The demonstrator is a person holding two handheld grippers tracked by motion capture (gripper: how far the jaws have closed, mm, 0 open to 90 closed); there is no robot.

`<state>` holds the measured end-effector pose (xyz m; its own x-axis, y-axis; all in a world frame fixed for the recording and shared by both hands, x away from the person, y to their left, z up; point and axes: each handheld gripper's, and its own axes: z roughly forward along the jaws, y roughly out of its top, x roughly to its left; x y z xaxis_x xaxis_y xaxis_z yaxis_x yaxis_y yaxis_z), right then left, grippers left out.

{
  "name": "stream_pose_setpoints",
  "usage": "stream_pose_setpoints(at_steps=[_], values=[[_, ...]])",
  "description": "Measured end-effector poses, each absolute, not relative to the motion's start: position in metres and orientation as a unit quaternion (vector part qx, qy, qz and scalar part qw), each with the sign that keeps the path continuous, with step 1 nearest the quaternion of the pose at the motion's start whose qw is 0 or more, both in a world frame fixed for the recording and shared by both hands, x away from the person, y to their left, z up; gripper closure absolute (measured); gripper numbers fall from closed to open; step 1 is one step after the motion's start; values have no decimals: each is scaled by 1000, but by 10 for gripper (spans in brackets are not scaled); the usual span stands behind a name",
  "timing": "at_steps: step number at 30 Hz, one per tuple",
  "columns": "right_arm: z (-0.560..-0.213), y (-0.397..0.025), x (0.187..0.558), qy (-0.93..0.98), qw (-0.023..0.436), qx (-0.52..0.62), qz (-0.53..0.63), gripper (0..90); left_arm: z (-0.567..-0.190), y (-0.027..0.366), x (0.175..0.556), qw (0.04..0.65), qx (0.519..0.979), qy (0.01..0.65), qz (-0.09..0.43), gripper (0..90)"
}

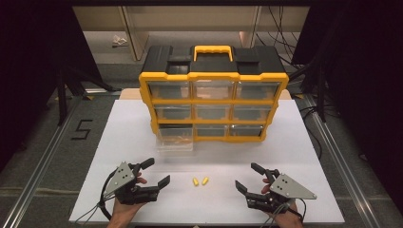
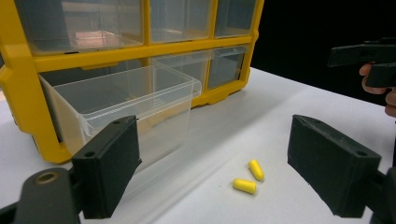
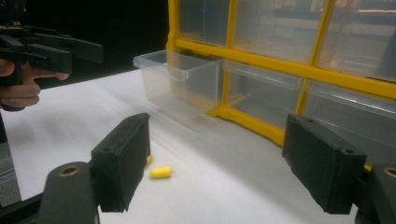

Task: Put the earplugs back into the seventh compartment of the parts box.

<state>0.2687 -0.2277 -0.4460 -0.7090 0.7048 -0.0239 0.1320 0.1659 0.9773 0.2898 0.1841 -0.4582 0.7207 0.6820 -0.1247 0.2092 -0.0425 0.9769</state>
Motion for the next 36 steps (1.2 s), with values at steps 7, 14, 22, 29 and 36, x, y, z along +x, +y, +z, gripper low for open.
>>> stream_pose_setpoints(at_steps=[7,14,22,29,36], values=[[-446,-227,268,724,243,285,579,249,-458,184,289,614,697,317,192,166],[-446,-225,268,729,227,278,583,249,-458,183,289,615,698,314,191,166],[-445,-216,271,749,206,264,571,249,-459,182,289,613,700,312,190,165],[-446,-205,279,778,194,259,538,245,-459,182,289,615,699,310,192,165],[-444,-193,288,799,193,256,509,272,-459,182,288,613,702,306,196,165]])
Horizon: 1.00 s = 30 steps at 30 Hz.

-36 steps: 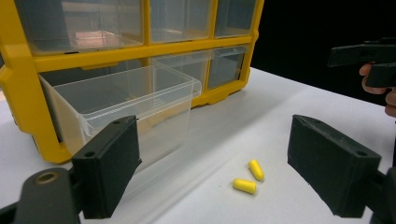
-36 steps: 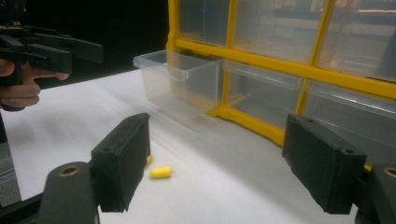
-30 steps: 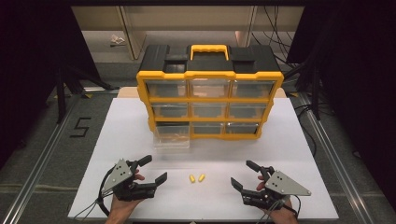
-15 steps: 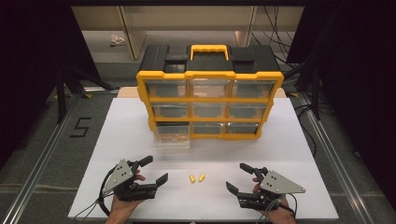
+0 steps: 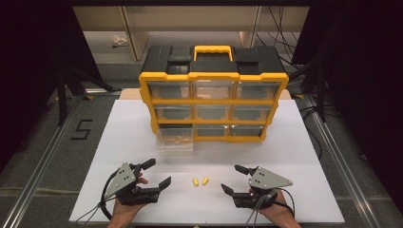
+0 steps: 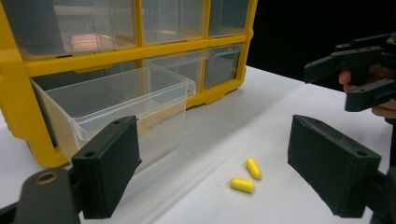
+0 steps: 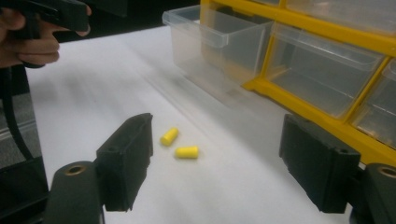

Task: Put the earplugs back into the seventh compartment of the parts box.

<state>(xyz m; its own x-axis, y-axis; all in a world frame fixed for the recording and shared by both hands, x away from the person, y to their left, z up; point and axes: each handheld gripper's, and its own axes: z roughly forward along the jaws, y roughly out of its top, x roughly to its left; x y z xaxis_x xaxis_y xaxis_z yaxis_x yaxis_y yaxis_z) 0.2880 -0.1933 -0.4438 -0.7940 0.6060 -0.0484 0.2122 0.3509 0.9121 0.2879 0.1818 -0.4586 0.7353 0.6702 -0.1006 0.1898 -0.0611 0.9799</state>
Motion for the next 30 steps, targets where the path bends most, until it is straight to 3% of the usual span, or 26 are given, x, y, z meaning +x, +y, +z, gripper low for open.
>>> stream_pose_setpoints(at_steps=[17,30], values=[[-456,-142,322,871,145,240,404,334,-459,182,288,613,702,304,195,166],[-473,-116,341,901,130,228,344,456,-459,182,288,612,702,306,197,166]])
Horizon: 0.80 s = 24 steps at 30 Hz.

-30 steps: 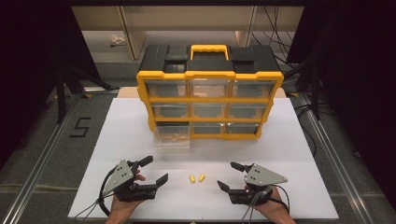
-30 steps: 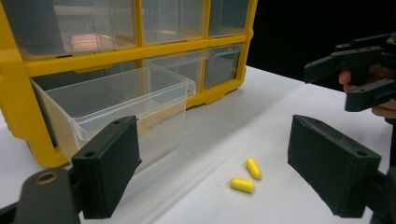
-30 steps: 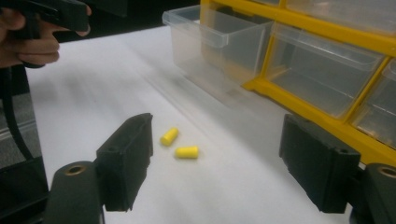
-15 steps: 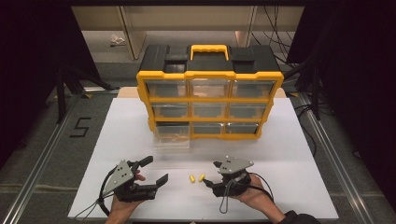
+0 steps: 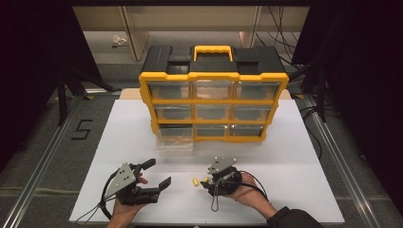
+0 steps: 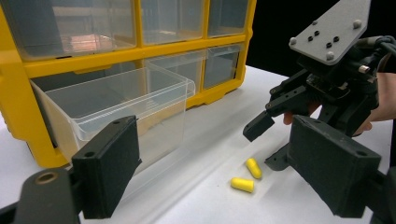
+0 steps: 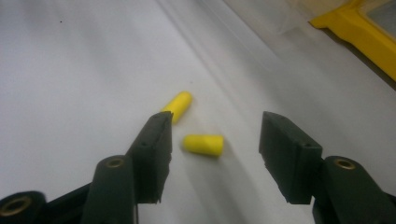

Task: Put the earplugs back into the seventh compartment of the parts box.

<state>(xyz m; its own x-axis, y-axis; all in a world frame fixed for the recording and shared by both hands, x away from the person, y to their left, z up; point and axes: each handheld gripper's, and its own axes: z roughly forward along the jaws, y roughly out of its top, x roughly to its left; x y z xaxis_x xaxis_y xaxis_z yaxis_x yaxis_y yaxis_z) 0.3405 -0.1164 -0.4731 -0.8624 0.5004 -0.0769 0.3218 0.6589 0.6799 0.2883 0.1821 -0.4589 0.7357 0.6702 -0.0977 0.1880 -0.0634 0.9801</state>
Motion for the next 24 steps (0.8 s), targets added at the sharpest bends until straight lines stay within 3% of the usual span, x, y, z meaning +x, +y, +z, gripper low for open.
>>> stream_pose_setpoints(at_steps=[12,18,24], values=[[-482,-108,351,915,115,223,316,546,-459,182,288,613,702,304,197,166],[-483,-105,352,919,99,224,308,677,-459,183,288,614,701,305,197,166],[-478,-108,354,915,102,222,320,687,-459,183,288,614,701,304,198,167]])
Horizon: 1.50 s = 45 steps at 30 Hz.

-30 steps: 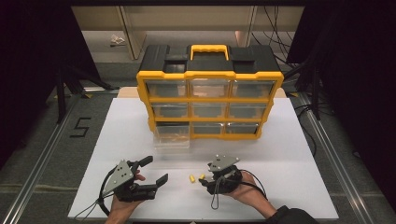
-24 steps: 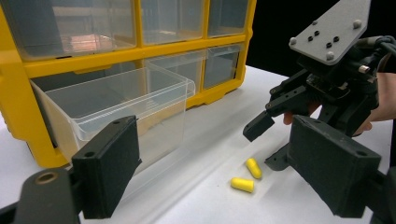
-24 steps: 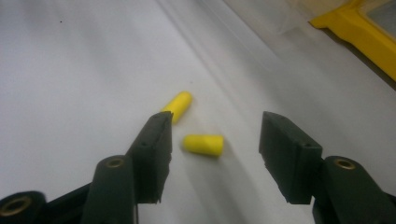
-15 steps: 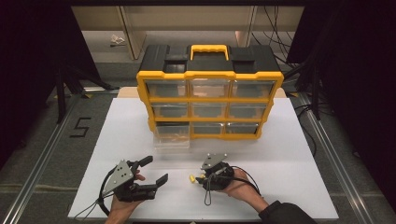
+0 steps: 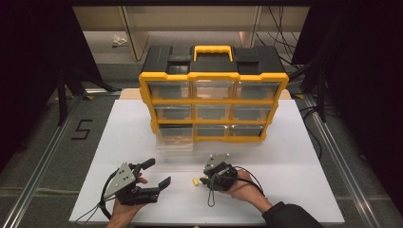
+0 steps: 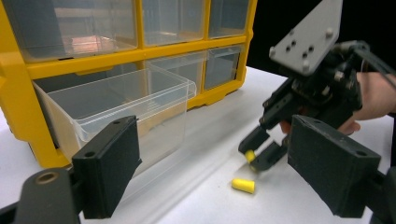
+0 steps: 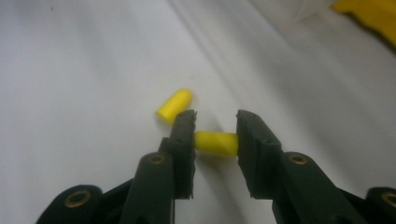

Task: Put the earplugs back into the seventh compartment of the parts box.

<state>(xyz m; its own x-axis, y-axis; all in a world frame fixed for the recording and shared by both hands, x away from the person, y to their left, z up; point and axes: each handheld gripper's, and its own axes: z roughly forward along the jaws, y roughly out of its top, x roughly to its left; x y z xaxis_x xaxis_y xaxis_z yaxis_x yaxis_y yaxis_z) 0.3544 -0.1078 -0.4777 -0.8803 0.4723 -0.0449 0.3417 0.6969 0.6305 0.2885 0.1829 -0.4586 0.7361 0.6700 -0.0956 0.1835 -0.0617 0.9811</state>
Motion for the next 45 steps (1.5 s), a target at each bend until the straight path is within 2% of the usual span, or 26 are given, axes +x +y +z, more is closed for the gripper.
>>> stream_pose_setpoints(at_steps=[24,31,45], values=[[-409,-112,376,863,153,237,419,680,-459,184,288,615,699,305,202,167],[-386,-100,388,852,165,231,439,680,-459,183,288,615,699,305,201,167],[-373,-64,405,857,174,226,429,676,-458,185,288,621,695,303,201,167]])
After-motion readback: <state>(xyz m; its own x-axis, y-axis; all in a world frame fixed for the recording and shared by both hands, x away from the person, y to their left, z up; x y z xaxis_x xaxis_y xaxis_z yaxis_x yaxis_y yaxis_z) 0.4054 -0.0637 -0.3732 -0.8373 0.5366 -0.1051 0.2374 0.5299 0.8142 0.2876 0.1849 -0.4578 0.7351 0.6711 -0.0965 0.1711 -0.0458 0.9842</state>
